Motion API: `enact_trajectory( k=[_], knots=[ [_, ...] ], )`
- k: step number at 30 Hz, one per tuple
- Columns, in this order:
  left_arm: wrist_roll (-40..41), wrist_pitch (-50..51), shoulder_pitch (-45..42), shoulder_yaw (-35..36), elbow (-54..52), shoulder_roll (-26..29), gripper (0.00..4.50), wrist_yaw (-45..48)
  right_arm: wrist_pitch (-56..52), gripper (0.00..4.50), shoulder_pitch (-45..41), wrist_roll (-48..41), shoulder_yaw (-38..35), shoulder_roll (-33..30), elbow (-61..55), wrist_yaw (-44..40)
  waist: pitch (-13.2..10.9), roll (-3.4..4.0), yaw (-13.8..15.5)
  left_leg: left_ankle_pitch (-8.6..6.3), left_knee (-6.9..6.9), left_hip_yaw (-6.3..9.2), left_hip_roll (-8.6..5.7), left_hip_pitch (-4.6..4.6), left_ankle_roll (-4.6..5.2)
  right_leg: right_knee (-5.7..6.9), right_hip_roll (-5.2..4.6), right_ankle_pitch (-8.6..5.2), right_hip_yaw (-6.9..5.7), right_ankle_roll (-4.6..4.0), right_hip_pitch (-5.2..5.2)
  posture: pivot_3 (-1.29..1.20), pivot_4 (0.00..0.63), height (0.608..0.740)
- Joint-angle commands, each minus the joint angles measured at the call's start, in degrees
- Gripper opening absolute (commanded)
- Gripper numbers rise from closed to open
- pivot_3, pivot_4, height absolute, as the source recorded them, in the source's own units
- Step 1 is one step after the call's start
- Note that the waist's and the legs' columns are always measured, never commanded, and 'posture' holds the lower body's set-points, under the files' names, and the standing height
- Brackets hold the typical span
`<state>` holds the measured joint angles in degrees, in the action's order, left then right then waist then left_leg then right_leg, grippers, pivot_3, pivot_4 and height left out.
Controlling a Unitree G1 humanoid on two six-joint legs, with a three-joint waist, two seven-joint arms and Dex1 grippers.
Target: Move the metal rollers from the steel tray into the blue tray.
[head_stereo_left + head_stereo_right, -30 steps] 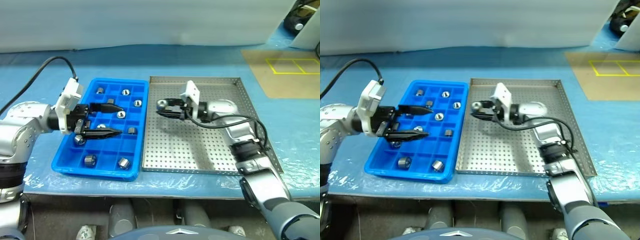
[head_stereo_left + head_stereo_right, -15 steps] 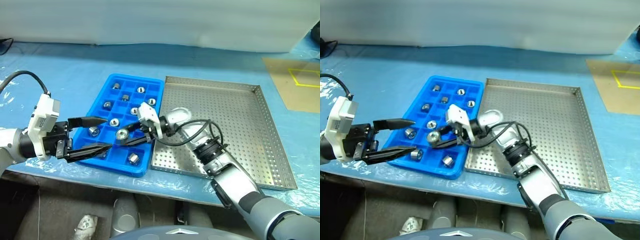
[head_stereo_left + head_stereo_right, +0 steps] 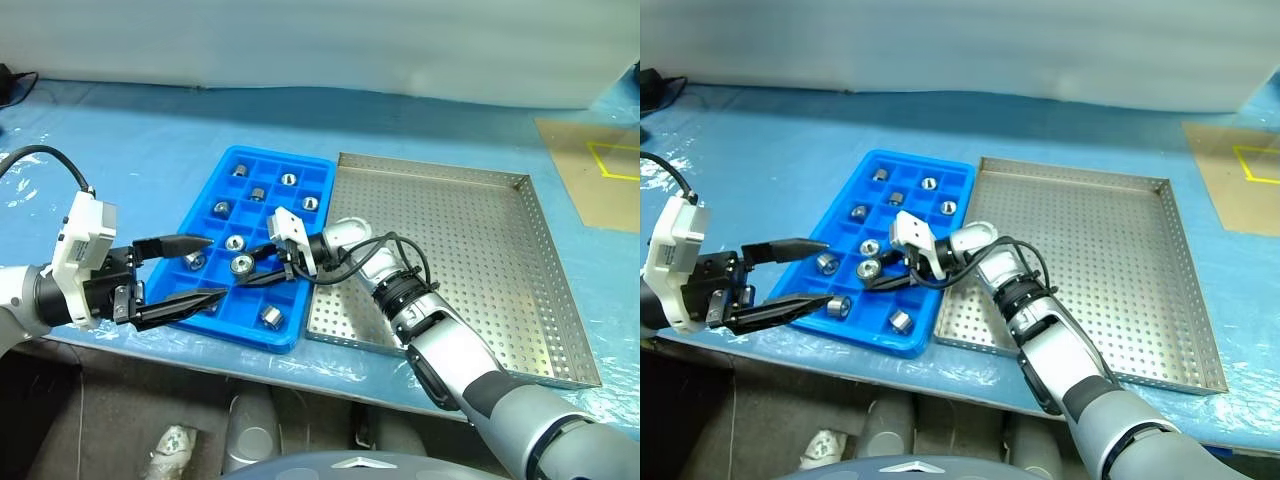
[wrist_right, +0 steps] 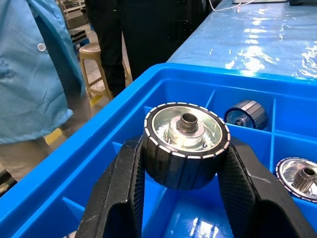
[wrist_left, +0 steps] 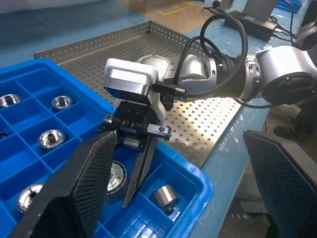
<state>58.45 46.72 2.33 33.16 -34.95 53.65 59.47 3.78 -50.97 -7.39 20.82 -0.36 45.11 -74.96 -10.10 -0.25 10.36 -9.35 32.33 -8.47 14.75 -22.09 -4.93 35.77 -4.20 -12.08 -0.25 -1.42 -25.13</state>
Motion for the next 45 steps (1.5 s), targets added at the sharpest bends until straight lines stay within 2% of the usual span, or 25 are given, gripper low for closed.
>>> enact_trajectory(
  k=[1,3,5,6,8,17,23,28,32,35,39,45],
  knots=[
    [0.0,-1.8,-1.6,-0.9,0.9,0.9,4.34,0.4,0.4,1.68,0.7,0.5,-0.6,-0.5,-1.3,-0.8,0.0,0.0,0.0,0.0,0.0,0.0,0.0,0.01,0.0,0.01,0.0,0.0,0.0,0.0,0.02,0.37,0.15,0.74],
    [-0.4,-2.3,-2.5,-2.0,1.8,1.1,4.34,0.8,0.7,1.68,1.6,0.6,-0.4,-0.9,-2.2,-1.1,0.0,0.0,0.0,0.0,0.01,0.0,0.0,0.03,-0.01,0.02,0.0,0.0,0.0,0.0,0.03,0.36,0.15,0.74],
    [-0.6,-2.8,-3.4,-3.1,2.5,1.2,4.34,1.2,1.0,2.43,2.3,0.8,-0.4,-1.2,-3.0,-0.9,0.0,-0.01,-0.1,0.01,0.02,0.0,0.0,0.04,-0.01,0.03,0.0,0.0,0.01,0.0,0.03,0.34,0.15,0.74],
    [-0.6,-2.9,-3.9,-3.5,2.8,1.3,4.34,1.3,1.1,2.64,2.2,1.3,-0.7,-1.0,-3.0,1.1,0.0,0.0,-0.1,0.01,0.01,0.0,0.0,0.05,-0.01,0.03,0.0,0.0,0.01,0.0,0.03,0.34,0.15,0.74],
    [-0.8,-3.2,-4.6,-4.3,3.3,1.4,4.34,1.6,-1.9,3.33,1.6,1.5,-0.9,-0.9,-2.6,2.4,0.0,-0.01,-0.2,0.02,0.01,0.0,0.0,0.04,-0.04,0.03,0.01,0.0,0.01,0.0,0.02,0.33,0.15,0.74],
    [-2.1,-4.6,-8.1,-7.6,6.7,2.0,4.34,3.7,-1.6,3.33,1.4,0.3,-3.9,-2.9,-5.7,5.0,0.0,-0.01,-0.2,0.04,0.05,0.0,0.0,0.03,-0.07,0.06,0.0,0.01,0.02,0.01,0.03,0.27,0.15,0.74],
    [-4.4,-6.6,-13.8,-12.2,10.5,0.7,4.34,4.4,-4.2,3.33,0.3,-2.2,-9.4,-7.2,-10.1,8.4,0.0,-0.01,-0.4,0.21,0.05,0.0,0.0,0.03,-0.35,0.08,0.02,0.01,0.02,0.01,0.01,0.21,0.15,0.74],
    [-9.7,-10.8,-21.5,-17.7,17.9,-2.1,4.34,5.0,-9.6,3.33,2.0,-4.7,-15.9,-17.9,-19.1,9.8,0.0,-0.01,-0.4,0.23,0.11,-0.01,-0.03,0.0,-0.38,0.07,0.01,0.03,0.03,0.04,0.04,0.14,0.15,0.74],
    [-13.6,-13.9,-28.2,-24.0,24.8,-6.5,4.34,7.5,-16.7,3.33,5.9,-7.5,-21.9,-26.1,-27.1,12.4,0.0,-0.03,-0.7,0.23,0.13,-0.02,-0.07,0.02,-0.38,0.07,0.02,0.04,0.09,0.07,0.07,0.05,0.15,0.74],
    [-17.2,-16.5,-31.7,-28.4,29.2,-9.5,4.34,10.1,-20.6,3.33,10.1,-8.7,-24.8,-29.8,-32.9,15.0,0.0,-0.03,-1.8,0.24,0.13,-0.03,-0.08,0.04,-0.37,0.06,0.03,0.05,0.12,0.08,0.08,-0.01,0.15,0.74],
    [-21.4,-20.0,-37.7,-32.4,37.0,-14.4,4.34,12.3,-27.2,3.33,17.2,-11.9,-28.3,-32.9,-43.8,18.6,0.0,-0.04,-3.5,0.24,0.12,-0.07,-0.09,0.06,-0.37,0.05,0.06,0.08,0.18,0.12,0.06,-0.09,0.15,0.74],
    [-25.1,-23.6,-42.1,-34.5,45.7,-19.9,4.34,14.6,-30.3,3.33,22.1,-13.3,-31.5,-34.1,-50.2,24.7,0.0,-0.03,-6.5,0.24,0.19,-0.16,-0.14,0.21,-0.36,0.07,0.09,0.16,0.39,0.24,0.11,-0.17,0.15,0.74]
  ],
)
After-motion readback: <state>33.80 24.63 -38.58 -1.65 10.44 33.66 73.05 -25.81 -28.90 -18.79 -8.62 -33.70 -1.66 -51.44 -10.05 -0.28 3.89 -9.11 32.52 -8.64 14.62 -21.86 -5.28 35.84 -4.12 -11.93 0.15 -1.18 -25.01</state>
